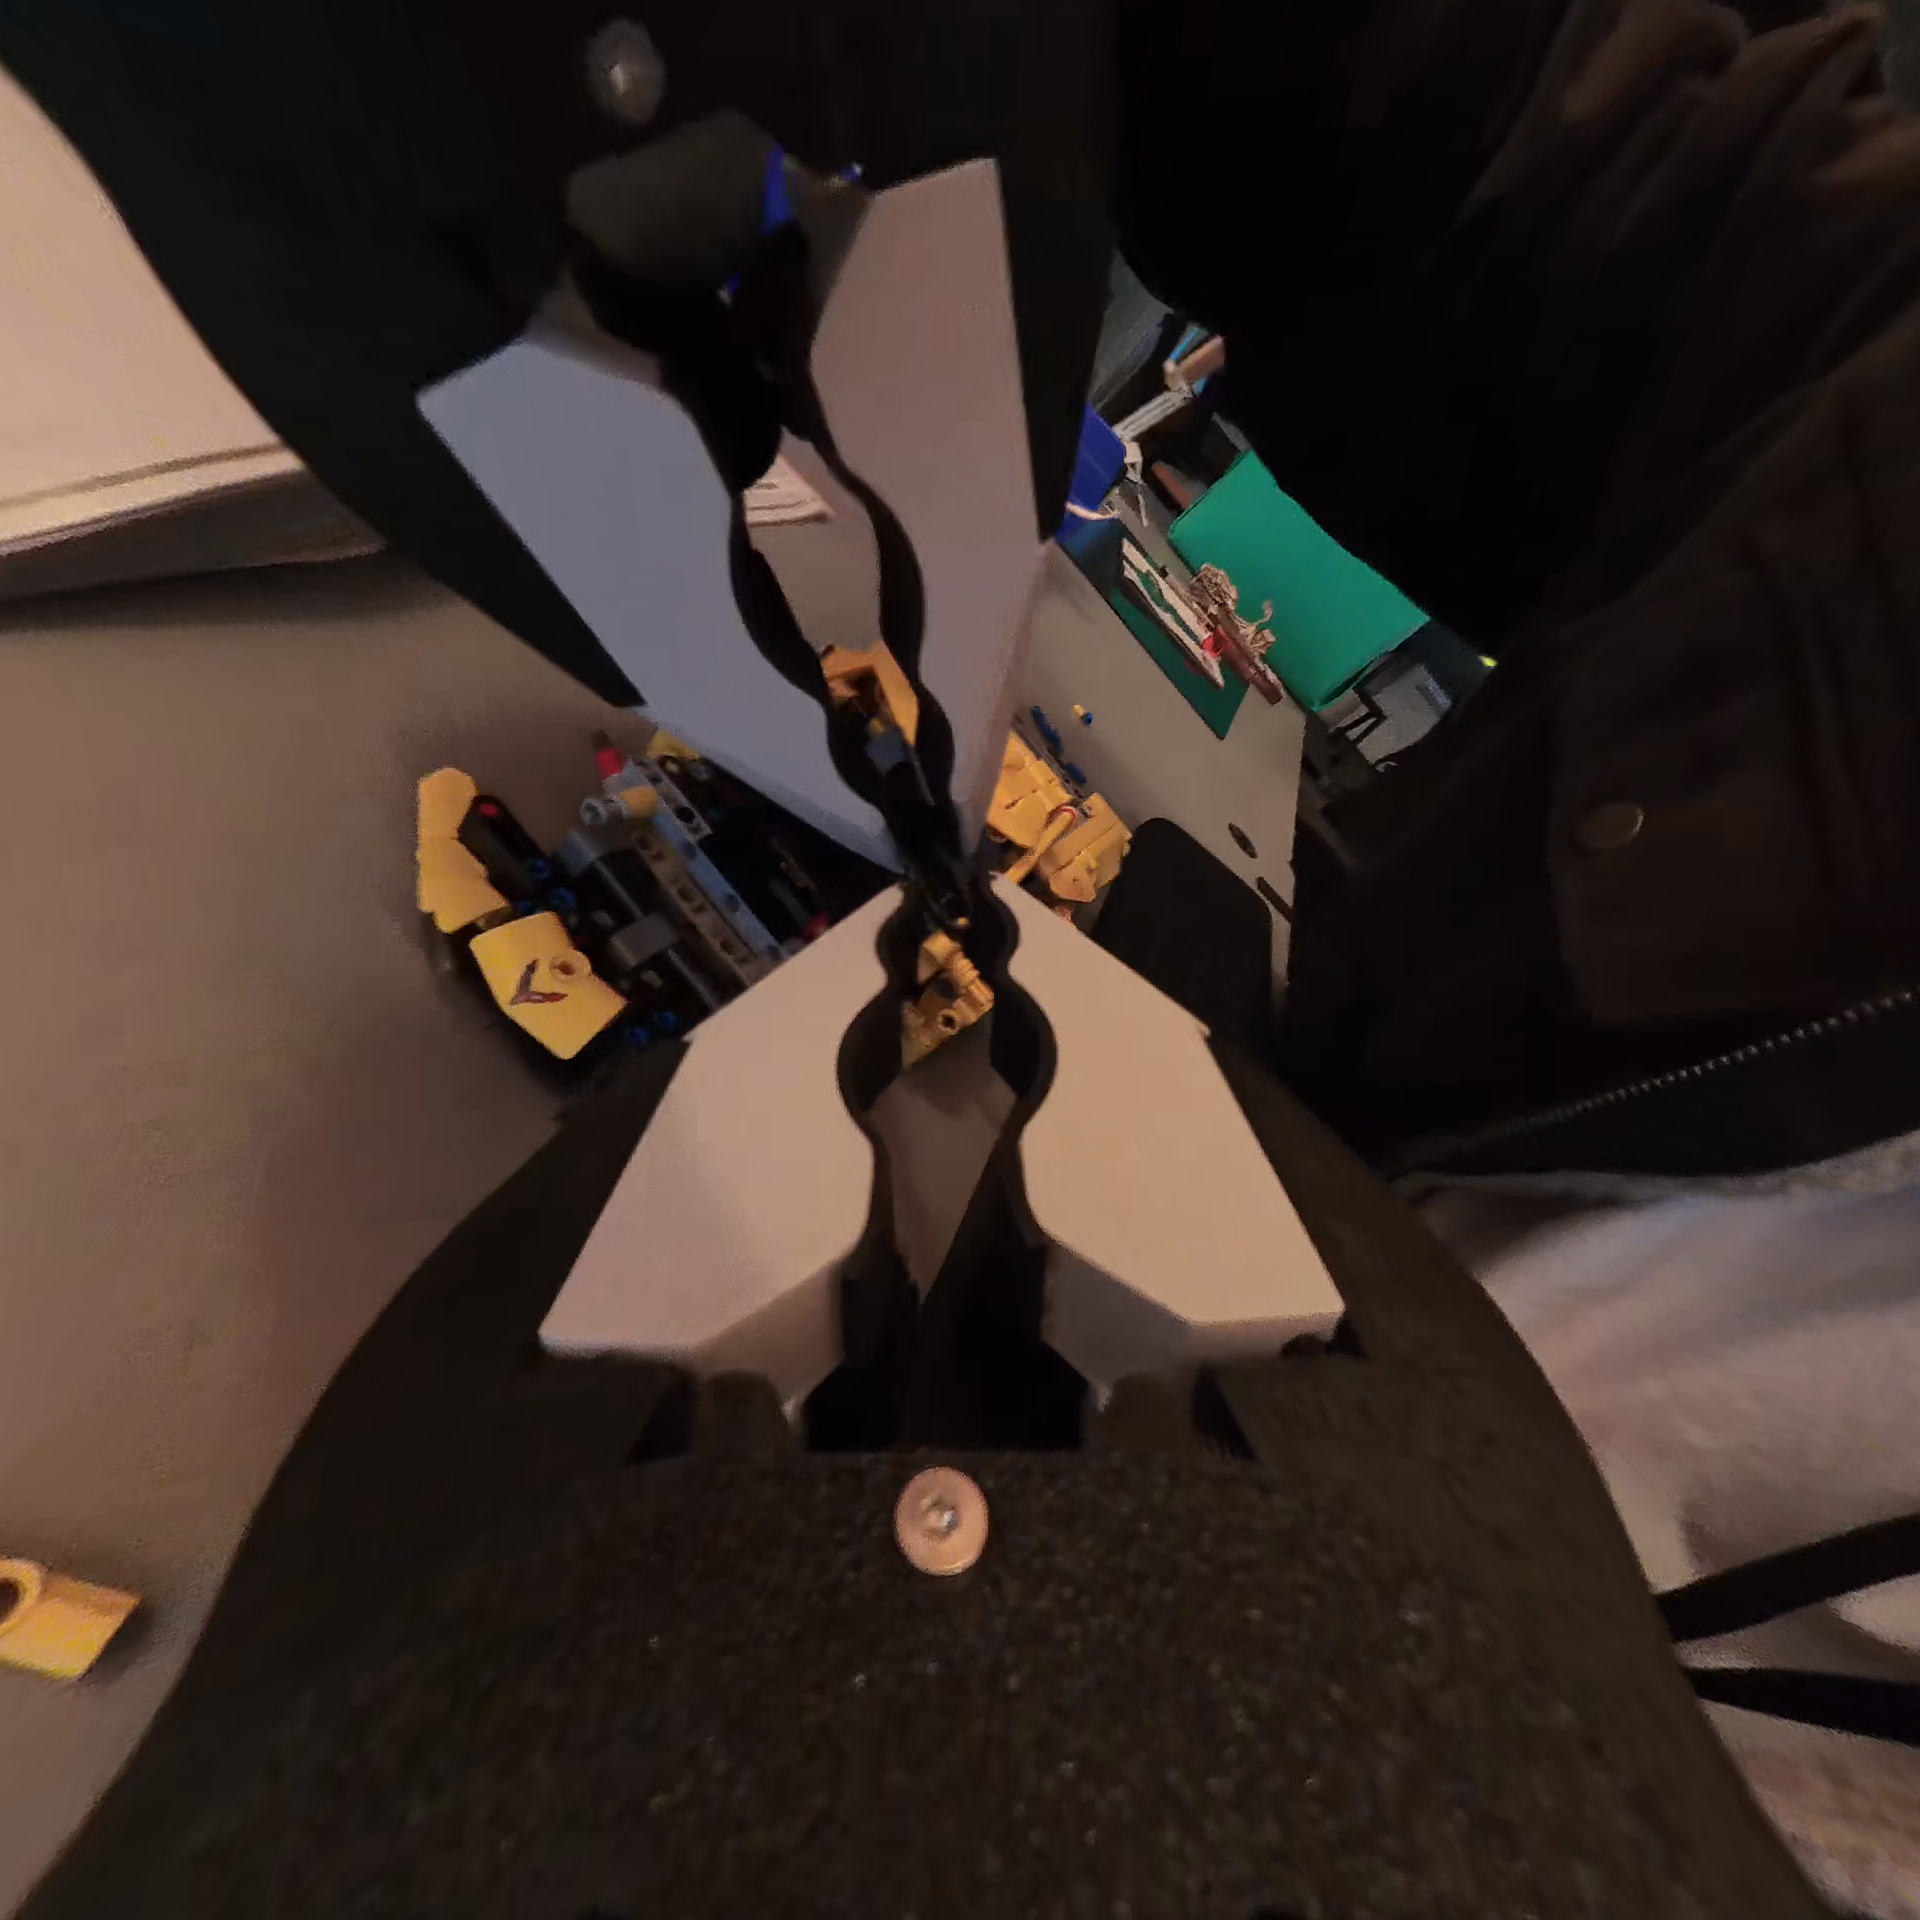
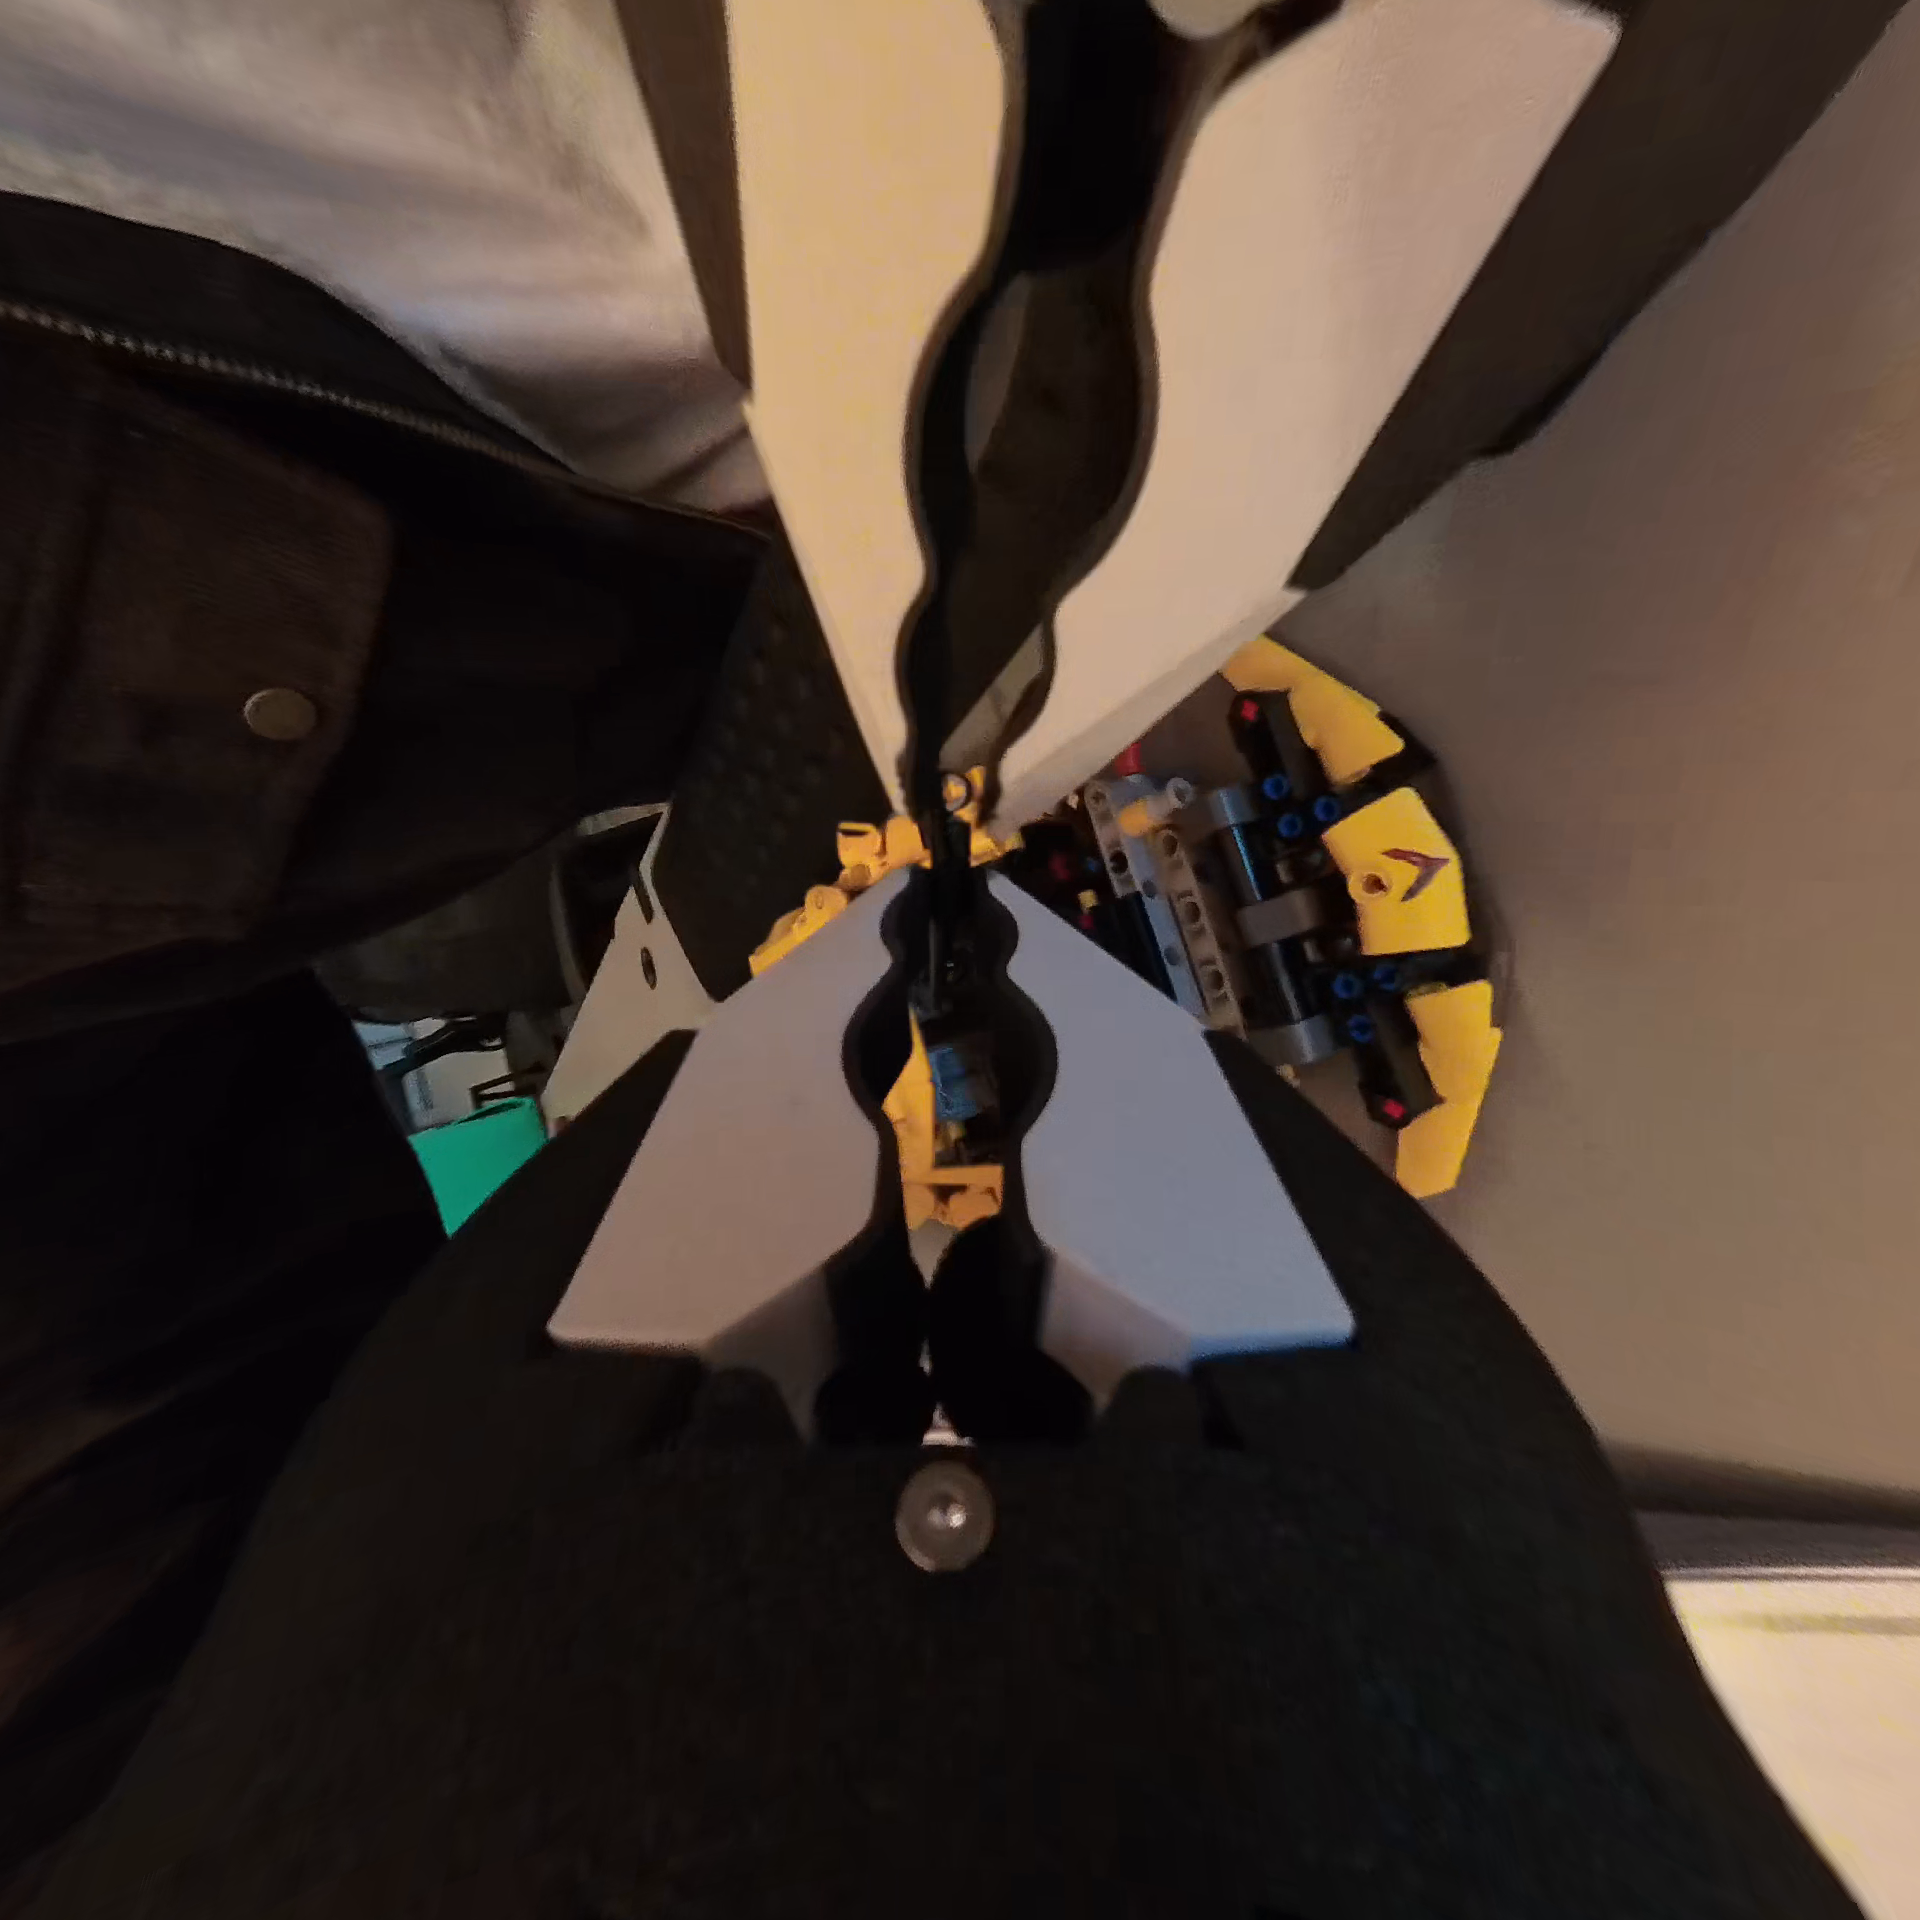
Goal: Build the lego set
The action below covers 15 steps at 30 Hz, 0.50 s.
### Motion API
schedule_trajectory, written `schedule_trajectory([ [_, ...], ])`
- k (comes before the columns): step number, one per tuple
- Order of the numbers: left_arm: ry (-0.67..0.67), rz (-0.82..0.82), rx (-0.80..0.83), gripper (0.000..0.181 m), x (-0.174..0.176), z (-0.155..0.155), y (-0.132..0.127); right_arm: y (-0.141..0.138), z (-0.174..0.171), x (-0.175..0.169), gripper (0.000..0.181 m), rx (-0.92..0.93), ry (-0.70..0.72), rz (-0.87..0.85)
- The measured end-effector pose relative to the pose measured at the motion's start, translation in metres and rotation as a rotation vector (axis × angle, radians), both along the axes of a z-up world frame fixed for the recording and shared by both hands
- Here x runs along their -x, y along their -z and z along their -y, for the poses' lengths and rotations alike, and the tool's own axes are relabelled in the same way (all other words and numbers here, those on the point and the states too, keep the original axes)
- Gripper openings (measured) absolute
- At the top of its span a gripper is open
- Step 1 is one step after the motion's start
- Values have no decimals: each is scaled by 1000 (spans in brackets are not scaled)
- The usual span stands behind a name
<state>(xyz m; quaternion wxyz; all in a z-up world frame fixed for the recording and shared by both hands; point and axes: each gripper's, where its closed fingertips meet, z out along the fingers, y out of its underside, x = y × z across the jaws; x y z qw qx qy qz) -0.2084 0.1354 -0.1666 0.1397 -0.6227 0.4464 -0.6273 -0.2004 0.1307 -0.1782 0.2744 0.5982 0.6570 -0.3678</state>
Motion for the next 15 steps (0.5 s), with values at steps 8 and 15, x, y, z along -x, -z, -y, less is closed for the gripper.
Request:
schedule_trajectory([
  [8,71,-60,31,5,-5,19,0,-9,8,2,6,-91,65,-23],
  [15,78,-103,133,1,-8,17,8,-2,2,-2,9,-130,221,-53],
])
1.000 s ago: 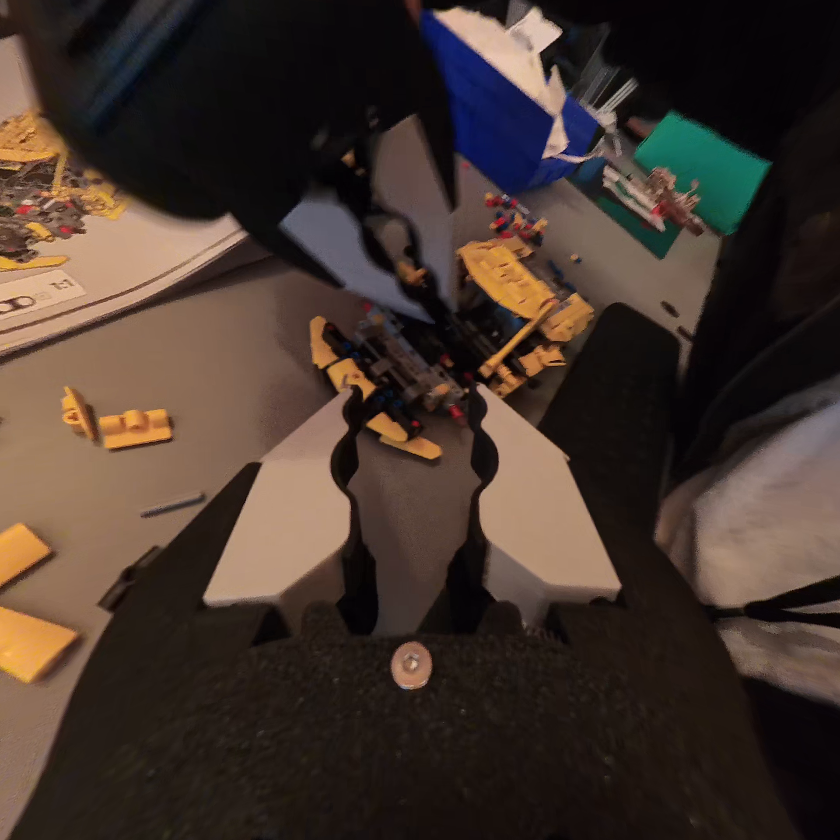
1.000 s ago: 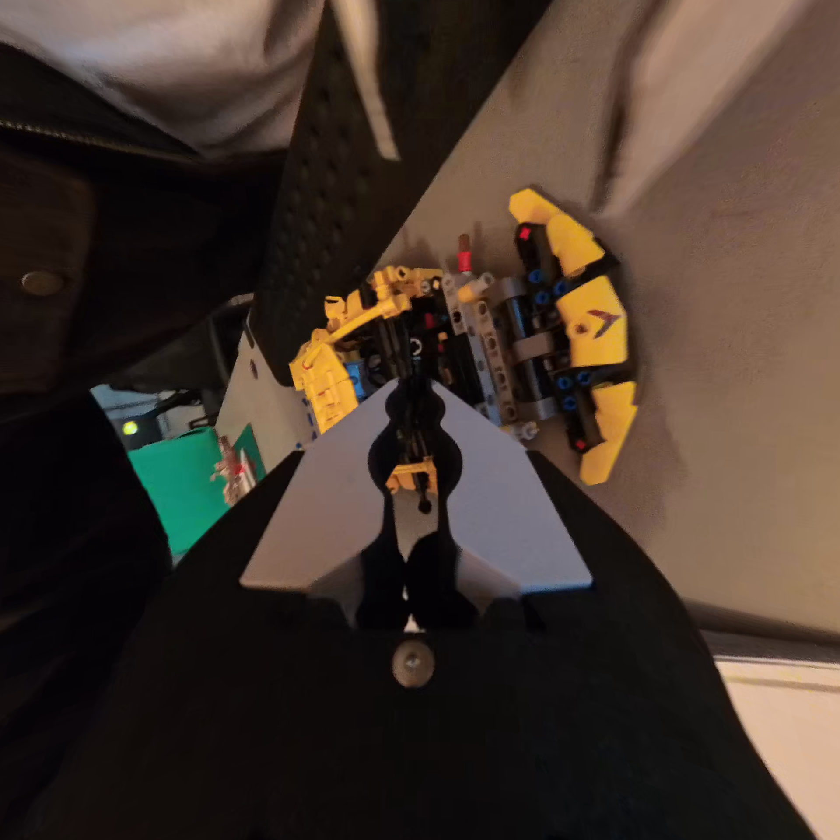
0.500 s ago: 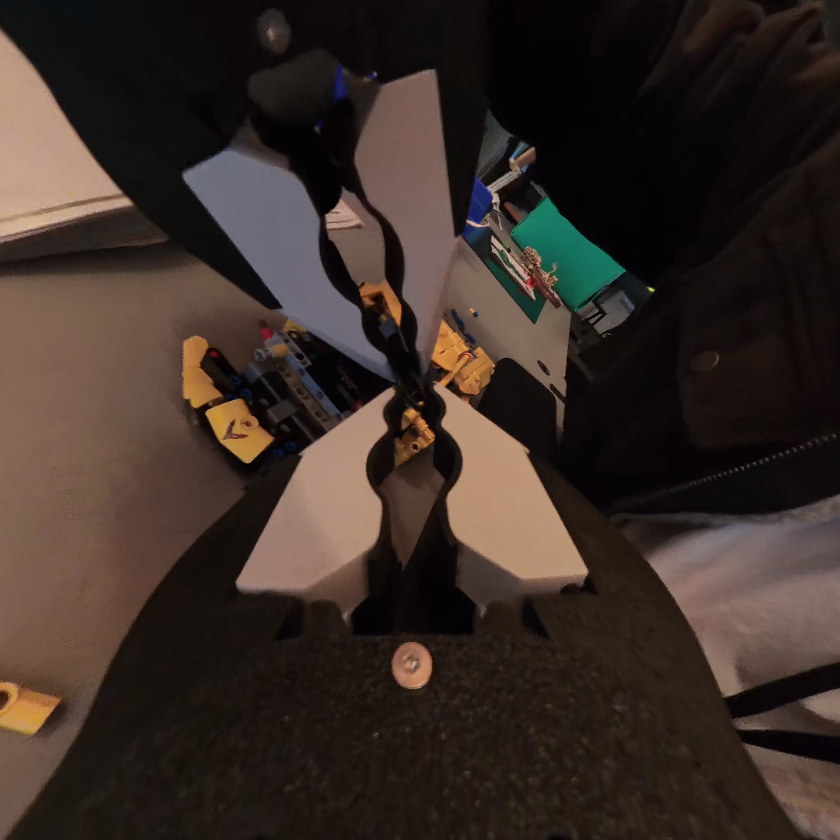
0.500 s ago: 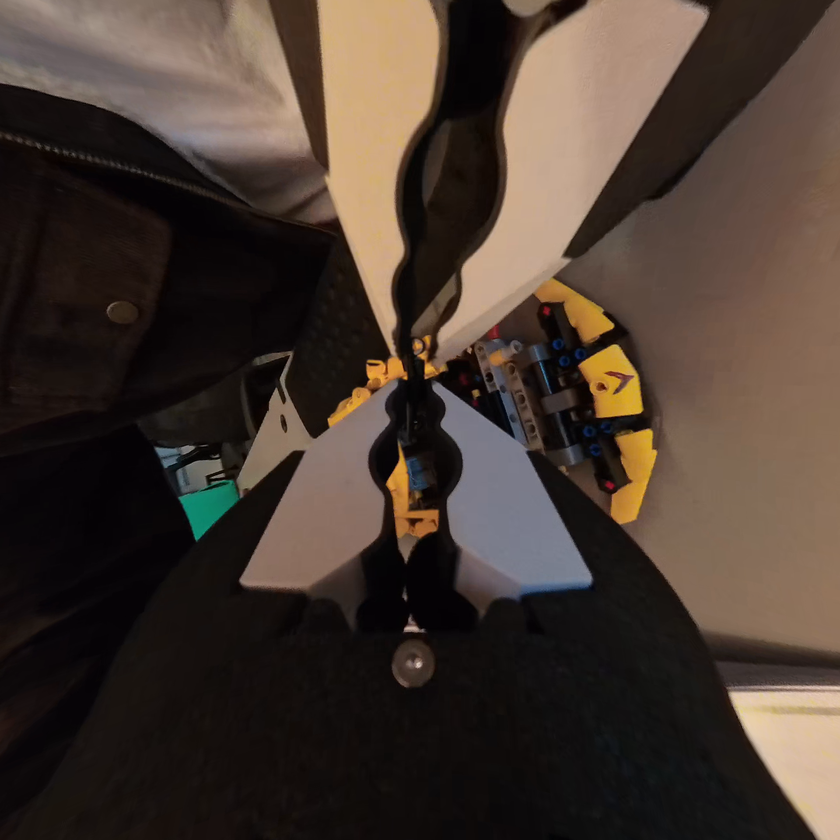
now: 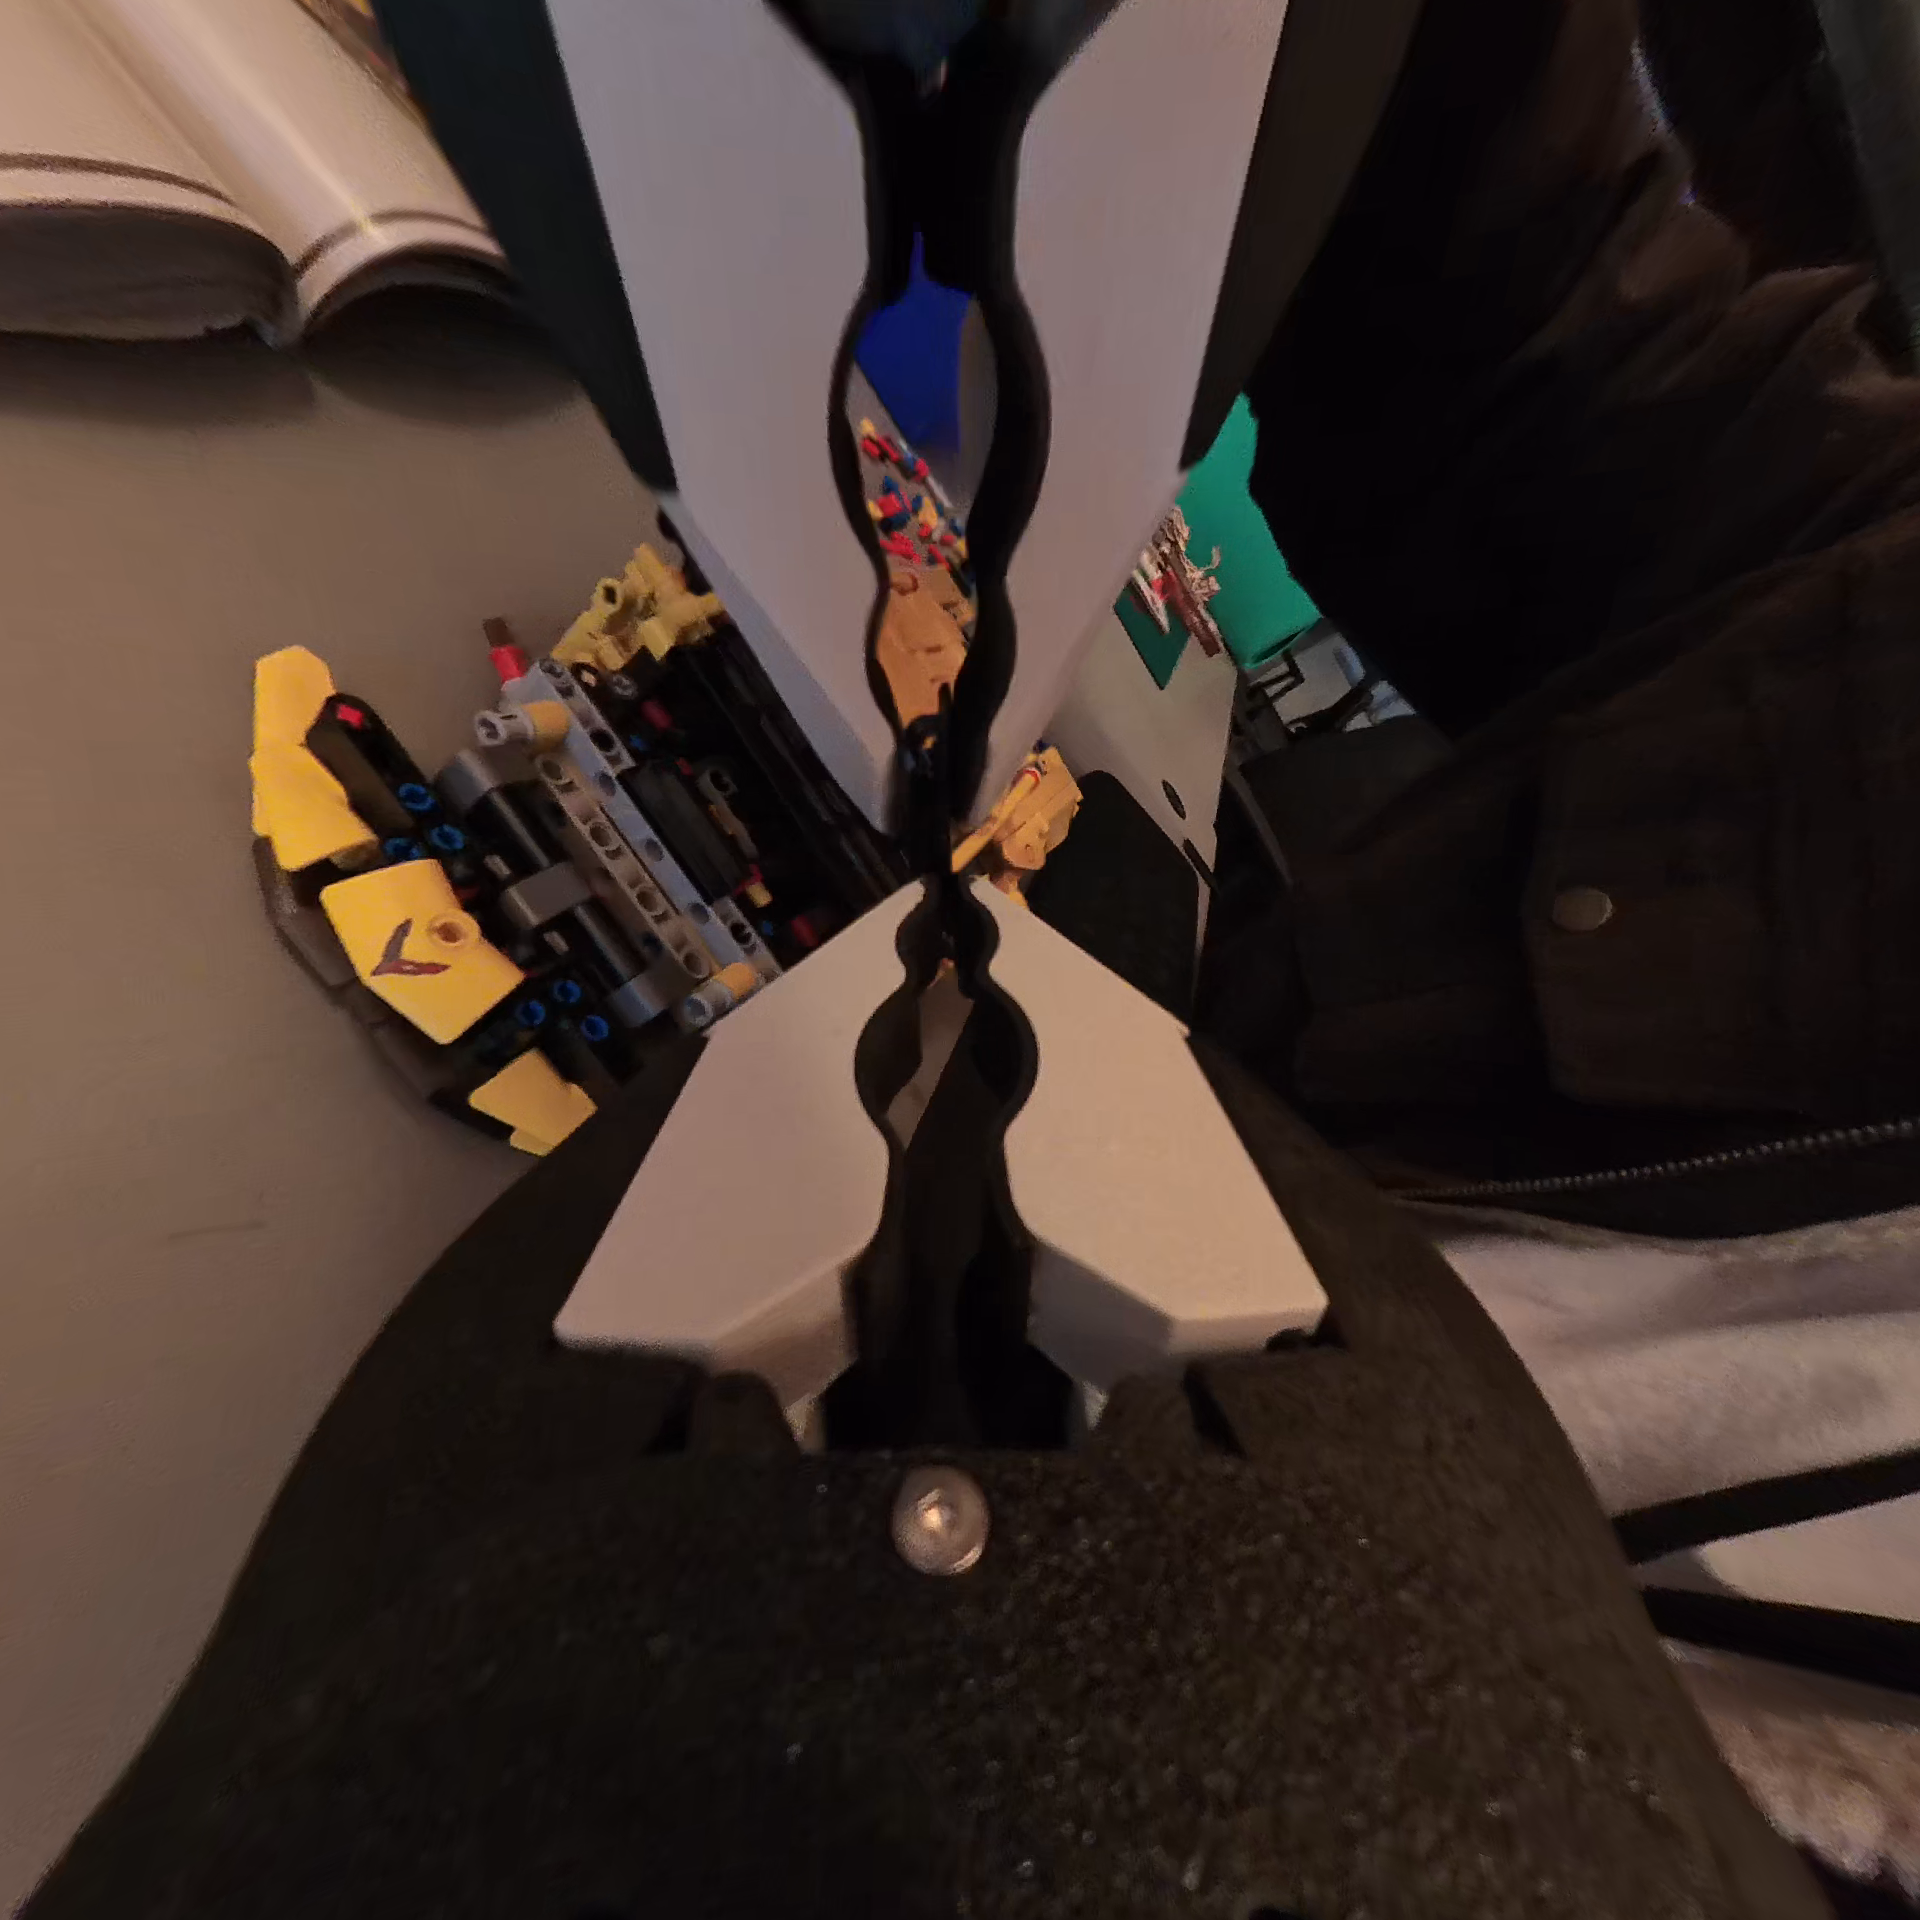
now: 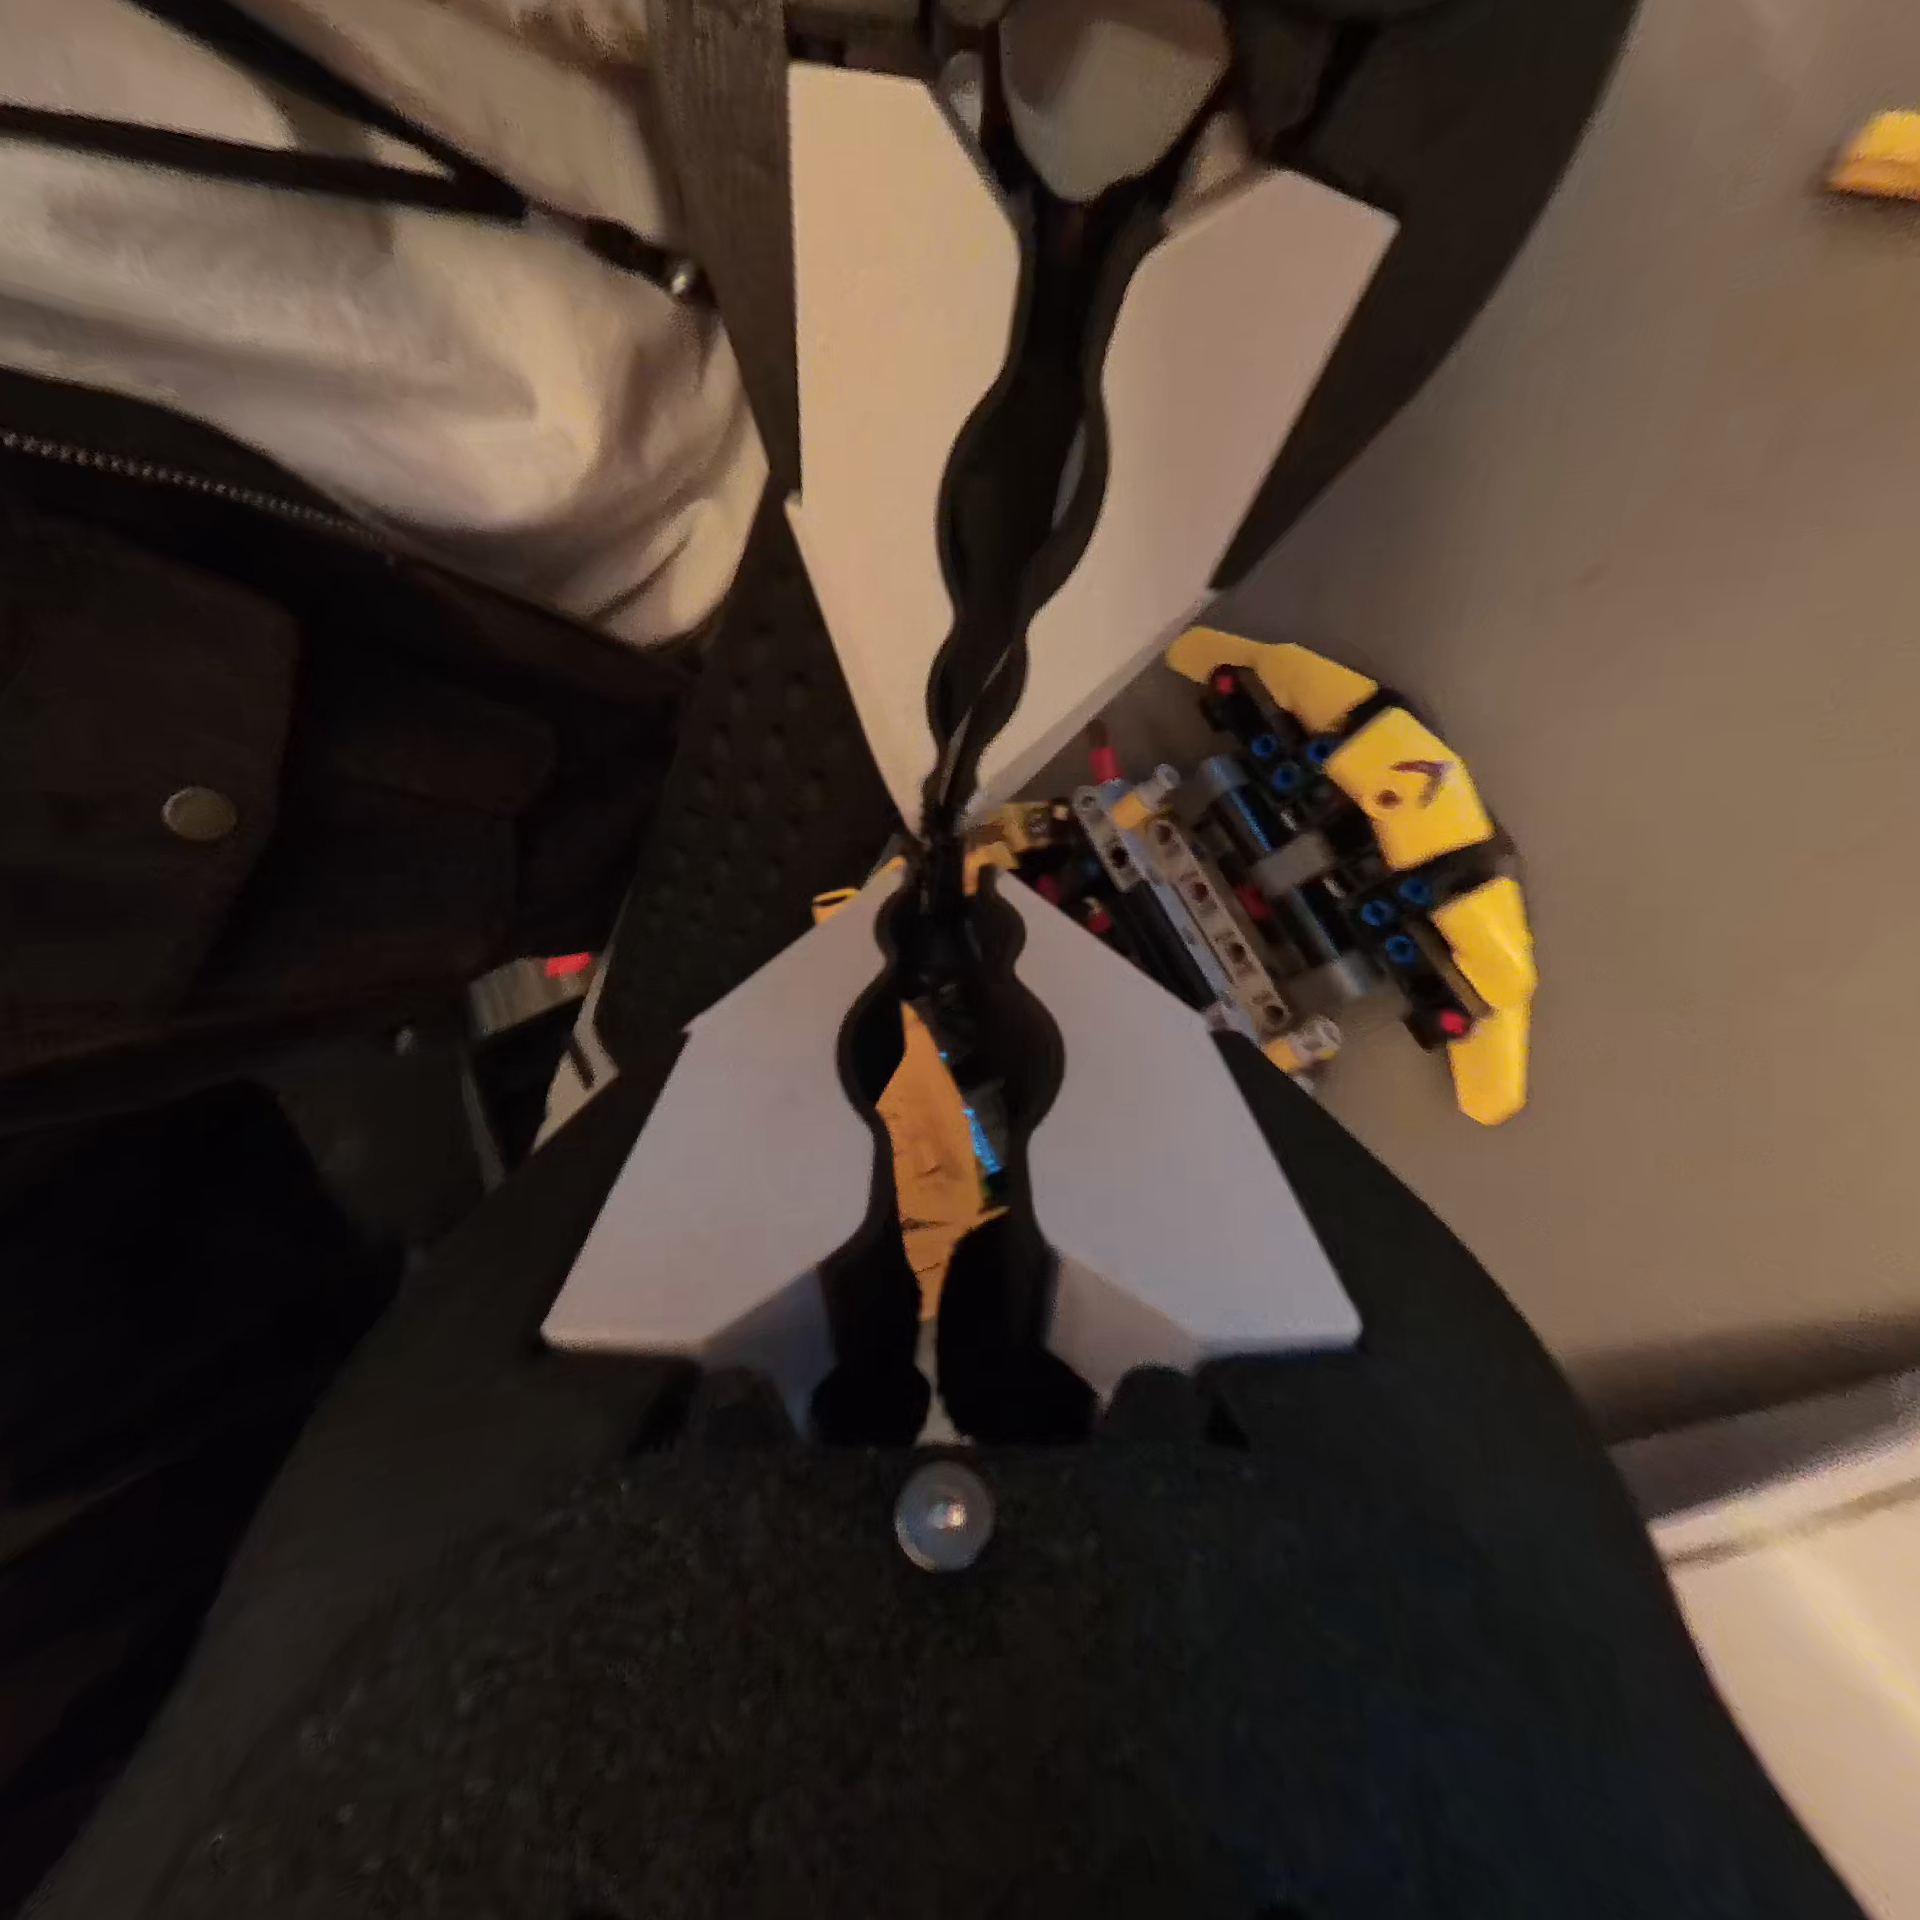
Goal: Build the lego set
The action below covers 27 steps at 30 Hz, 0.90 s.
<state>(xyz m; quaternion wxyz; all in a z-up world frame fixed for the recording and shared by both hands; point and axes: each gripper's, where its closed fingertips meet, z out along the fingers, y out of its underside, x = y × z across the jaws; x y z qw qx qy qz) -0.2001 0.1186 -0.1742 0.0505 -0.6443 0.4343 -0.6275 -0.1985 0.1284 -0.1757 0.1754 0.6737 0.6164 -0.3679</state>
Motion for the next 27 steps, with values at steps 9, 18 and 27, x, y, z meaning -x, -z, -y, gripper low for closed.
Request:
schedule_trajectory([
  [9,86,-57,150,1,-6,-18,14,-42,-55,-59,32,-565,729,-256],
  [18,179,-133,271,1,-15,-14,26,-5,56,-133,68,-846,1344,-346],
  [27,198,-176,250,0,-22,-22,27,16,68,-142,69,-870,1358,-349],
])
